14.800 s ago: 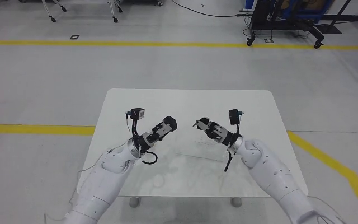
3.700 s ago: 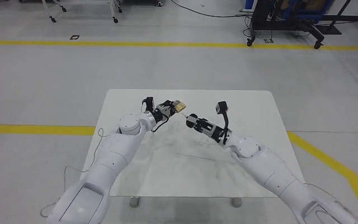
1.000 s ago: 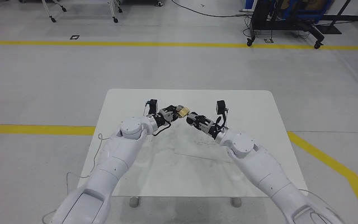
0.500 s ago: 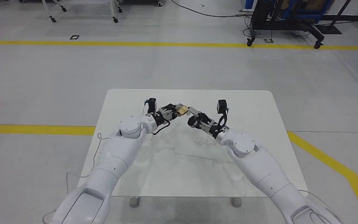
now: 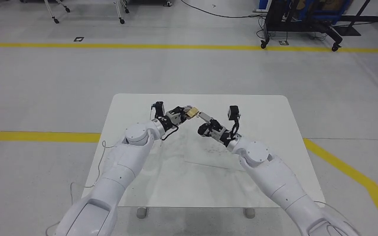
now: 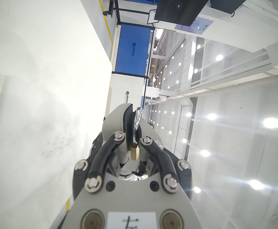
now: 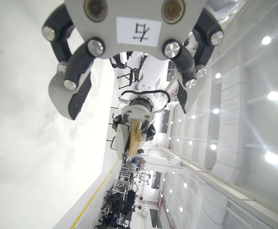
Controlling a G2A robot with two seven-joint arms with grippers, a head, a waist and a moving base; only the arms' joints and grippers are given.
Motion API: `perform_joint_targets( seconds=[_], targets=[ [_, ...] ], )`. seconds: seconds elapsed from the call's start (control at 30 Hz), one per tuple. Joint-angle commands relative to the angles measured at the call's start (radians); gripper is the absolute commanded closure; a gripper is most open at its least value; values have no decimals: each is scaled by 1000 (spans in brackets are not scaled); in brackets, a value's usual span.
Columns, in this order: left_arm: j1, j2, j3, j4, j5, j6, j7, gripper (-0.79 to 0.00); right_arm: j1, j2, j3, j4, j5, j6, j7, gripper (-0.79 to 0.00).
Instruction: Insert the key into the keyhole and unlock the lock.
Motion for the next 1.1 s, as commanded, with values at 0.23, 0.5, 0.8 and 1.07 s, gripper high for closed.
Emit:
perform_joint_targets(
  seconds=[0.23,0.5,0.8,1.07],
  targets=[
    [17,3,-18,-21,-4,-52,-11,0,-12,-17,29,39,329,3,271,-533],
    [33,12,-30,-55,27,-115,-67,0,30,-41,16,135,429,72,368,-320],
    [37,15,-34,-63,39,-121,-82,0,59,-65,2,210,442,75,398,-243],
    [37,16,-35,-66,48,-130,-88,0,73,-80,5,250,447,73,411,-120]
  ],
)
